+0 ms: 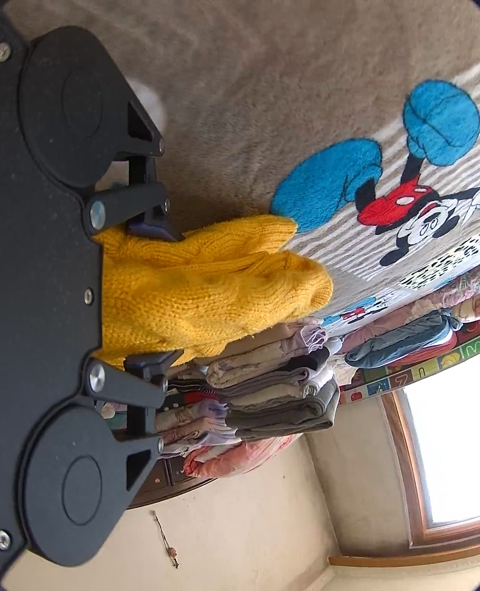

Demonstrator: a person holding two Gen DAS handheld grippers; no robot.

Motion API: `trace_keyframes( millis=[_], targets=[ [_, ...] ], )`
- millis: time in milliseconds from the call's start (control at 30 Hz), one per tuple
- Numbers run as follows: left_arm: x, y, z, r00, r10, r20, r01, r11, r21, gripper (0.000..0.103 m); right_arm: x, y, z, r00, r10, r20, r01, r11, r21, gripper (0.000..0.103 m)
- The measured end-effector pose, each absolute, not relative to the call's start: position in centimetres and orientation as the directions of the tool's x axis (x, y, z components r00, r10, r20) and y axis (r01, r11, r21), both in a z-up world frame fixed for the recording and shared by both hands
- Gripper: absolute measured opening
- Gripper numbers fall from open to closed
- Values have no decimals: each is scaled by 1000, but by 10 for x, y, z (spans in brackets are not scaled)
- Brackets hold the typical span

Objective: Fold clothes
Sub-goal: 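Grasp the folded sweater's ends with both grippers and lift it, then carry the held sweater with both grippers toward the red clothes pile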

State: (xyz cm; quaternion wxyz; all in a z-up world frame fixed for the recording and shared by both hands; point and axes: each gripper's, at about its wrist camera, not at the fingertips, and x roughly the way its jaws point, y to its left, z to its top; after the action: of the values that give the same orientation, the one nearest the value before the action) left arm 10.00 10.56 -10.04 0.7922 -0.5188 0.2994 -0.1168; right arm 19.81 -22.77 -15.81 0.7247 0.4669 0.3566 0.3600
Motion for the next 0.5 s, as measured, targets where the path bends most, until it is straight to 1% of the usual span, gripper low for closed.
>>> trace_keyframes(
  millis=[100, 133, 167, 200, 233, 267, 300, 333, 367, 400, 467, 500],
  targets=[
    [64, 104, -99, 805, -493, -329, -111, 420, -901, 54, 166, -233, -149, 470, 872, -141, -215, 268, 939, 55],
    [57, 102, -104, 795, -484, -365, -133, 449, -884, 55, 155, -235, -147, 464, 876, -135, -229, 266, 936, 54],
    [51, 101, -109, 784, -472, -404, -156, 479, -864, 57, 146, -236, -150, 466, 870, -162, -218, 290, 932, 56],
    [48, 101, -117, 766, -456, -453, -190, 513, -837, 62, 138, -237, -158, 471, 856, -212, -182, 330, 926, 58],
    [46, 103, -120, 763, -464, -451, -186, 510, -840, 64, 132, -237, -163, 474, 844, -250, -162, 363, 917, 55],
    [45, 105, -123, 759, -471, -450, -183, 508, -842, 66, 128, -238, -165, 477, 837, -269, -169, 388, 906, 53],
    [44, 106, -119, 755, -473, -454, -183, 513, -839, 71, 125, -238, -165, 481, 832, -278, -174, 401, 899, 56],
    [41, 107, -113, 762, -455, -460, -181, 533, -827, 79, 123, -239, -161, 484, 831, -273, -175, 398, 901, 63],
    [36, 106, -109, 776, -433, -458, -173, 553, -815, 82, 121, -240, -157, 488, 832, -265, -179, 393, 902, 71],
    [34, 107, -110, 777, -426, -464, -175, 563, -808, 84, 119, -242, -156, 490, 832, -261, -185, 392, 901, 72],
    [29, 107, -113, 774, -420, -473, -182, 567, -803, 84, 116, -245, -158, 495, 825, -273, -180, 405, 896, 69],
    [27, 107, -116, 772, -421, -476, -187, 565, -803, 84, 114, -246, -158, 498, 822, -276, -177, 408, 896, 69]
  ],
)
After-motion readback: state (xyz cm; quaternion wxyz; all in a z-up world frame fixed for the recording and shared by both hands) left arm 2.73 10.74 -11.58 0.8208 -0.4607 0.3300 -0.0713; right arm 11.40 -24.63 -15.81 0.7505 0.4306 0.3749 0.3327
